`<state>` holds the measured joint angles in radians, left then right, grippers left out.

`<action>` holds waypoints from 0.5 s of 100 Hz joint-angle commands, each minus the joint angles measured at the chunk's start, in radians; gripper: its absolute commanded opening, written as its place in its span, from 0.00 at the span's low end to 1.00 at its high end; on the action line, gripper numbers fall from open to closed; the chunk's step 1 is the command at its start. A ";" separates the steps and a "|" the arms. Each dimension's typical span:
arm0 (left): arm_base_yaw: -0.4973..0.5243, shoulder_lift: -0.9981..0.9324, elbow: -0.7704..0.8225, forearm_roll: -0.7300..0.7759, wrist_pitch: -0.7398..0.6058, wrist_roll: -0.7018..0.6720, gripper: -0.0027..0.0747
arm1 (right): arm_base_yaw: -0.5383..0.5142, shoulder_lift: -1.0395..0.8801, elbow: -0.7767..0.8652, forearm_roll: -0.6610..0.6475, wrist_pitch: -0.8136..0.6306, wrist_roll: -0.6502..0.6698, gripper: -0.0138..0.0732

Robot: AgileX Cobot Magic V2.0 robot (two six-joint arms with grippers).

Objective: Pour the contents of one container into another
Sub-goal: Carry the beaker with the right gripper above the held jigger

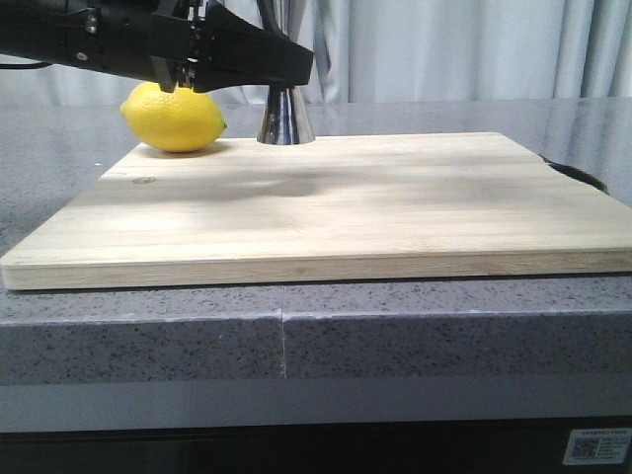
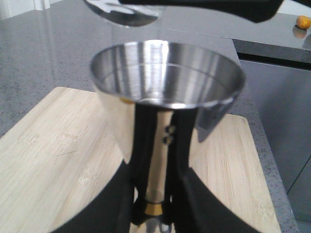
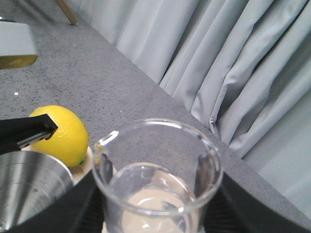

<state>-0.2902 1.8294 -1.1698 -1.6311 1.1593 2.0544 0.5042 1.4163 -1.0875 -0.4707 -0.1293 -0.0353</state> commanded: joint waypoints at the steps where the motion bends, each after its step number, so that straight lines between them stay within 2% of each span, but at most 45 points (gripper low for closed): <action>1: -0.008 -0.055 -0.029 -0.072 0.109 -0.002 0.01 | 0.008 -0.043 -0.049 -0.027 -0.064 -0.006 0.41; 50: -0.008 -0.055 -0.029 -0.072 0.109 -0.002 0.01 | 0.024 -0.043 -0.062 -0.103 -0.031 -0.006 0.41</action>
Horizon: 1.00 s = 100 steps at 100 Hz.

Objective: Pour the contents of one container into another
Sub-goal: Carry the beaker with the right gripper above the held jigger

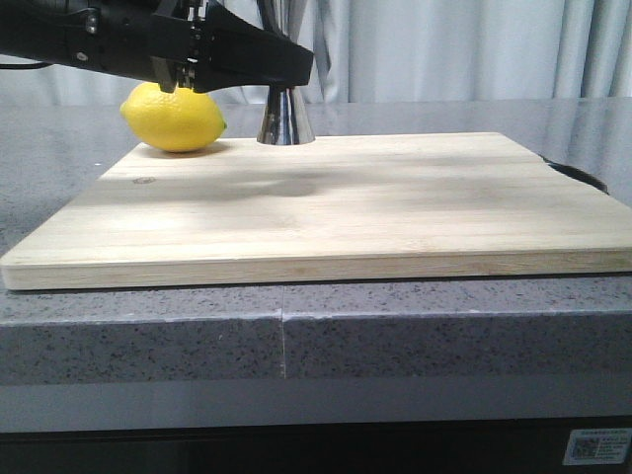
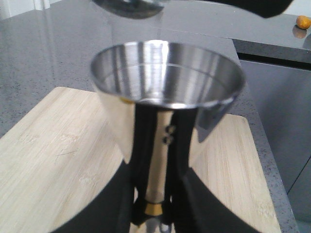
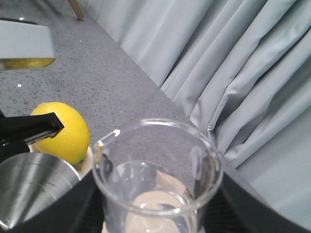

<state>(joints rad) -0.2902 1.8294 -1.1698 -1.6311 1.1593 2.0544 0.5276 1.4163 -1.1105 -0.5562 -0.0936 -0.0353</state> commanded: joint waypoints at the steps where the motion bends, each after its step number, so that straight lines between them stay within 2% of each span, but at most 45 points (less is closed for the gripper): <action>1: -0.008 -0.055 -0.029 -0.072 0.109 -0.002 0.01 | 0.001 -0.043 -0.039 -0.018 -0.066 -0.006 0.41; 100: -0.008 -0.055 -0.029 -0.072 0.109 -0.002 0.01 | 0.001 -0.043 -0.039 -0.118 -0.066 -0.006 0.41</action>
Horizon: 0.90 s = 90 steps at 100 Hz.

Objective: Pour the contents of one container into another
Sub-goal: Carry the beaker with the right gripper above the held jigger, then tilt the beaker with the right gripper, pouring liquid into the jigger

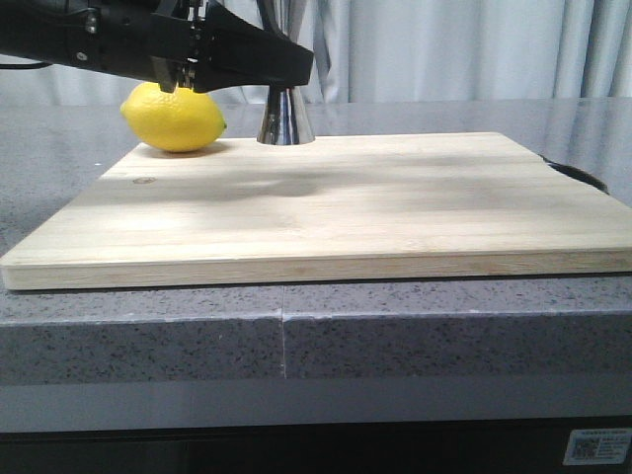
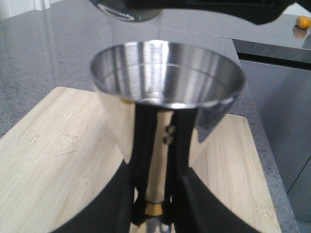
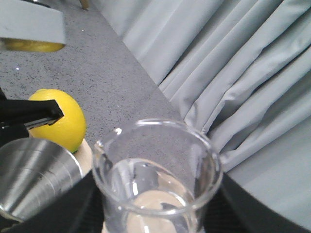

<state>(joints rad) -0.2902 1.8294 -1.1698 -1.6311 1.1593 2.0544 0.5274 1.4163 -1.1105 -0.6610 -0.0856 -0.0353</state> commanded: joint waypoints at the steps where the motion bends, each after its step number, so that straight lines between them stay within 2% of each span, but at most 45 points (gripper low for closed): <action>1: -0.008 -0.055 -0.029 -0.072 0.109 -0.002 0.01 | 0.001 -0.043 -0.039 -0.015 -0.074 -0.006 0.41; 90: -0.008 -0.055 -0.029 -0.072 0.109 -0.002 0.01 | 0.001 -0.043 -0.054 -0.073 -0.078 -0.006 0.41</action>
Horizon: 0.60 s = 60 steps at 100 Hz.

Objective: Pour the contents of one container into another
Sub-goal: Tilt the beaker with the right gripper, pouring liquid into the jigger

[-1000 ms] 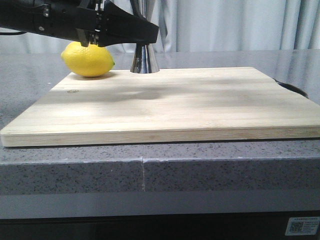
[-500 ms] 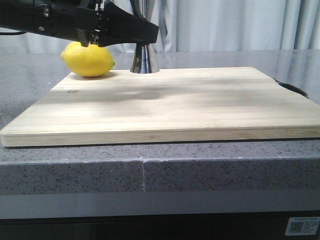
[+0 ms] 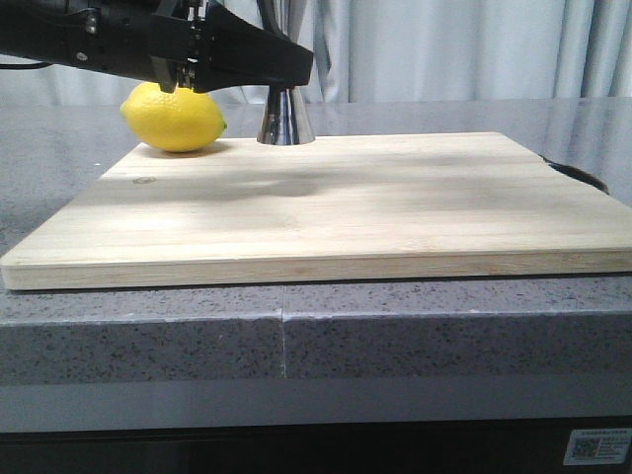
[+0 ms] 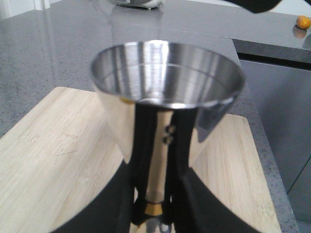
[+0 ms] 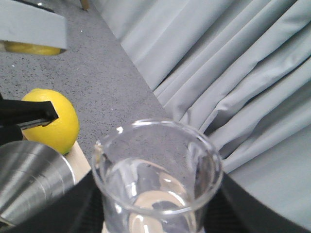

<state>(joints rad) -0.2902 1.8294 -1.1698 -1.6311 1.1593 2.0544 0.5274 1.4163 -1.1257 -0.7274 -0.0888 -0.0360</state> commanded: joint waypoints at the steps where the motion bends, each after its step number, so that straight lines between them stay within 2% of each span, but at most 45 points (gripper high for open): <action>1: -0.009 -0.055 -0.029 -0.072 0.109 -0.002 0.01 | 0.001 -0.043 -0.039 -0.008 -0.074 -0.005 0.41; 60: -0.009 -0.055 -0.029 -0.069 0.109 -0.002 0.01 | 0.001 -0.043 -0.039 -0.053 -0.078 -0.005 0.41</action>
<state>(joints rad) -0.2902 1.8294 -1.1698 -1.6311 1.1593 2.0544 0.5274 1.4163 -1.1257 -0.7668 -0.0910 -0.0360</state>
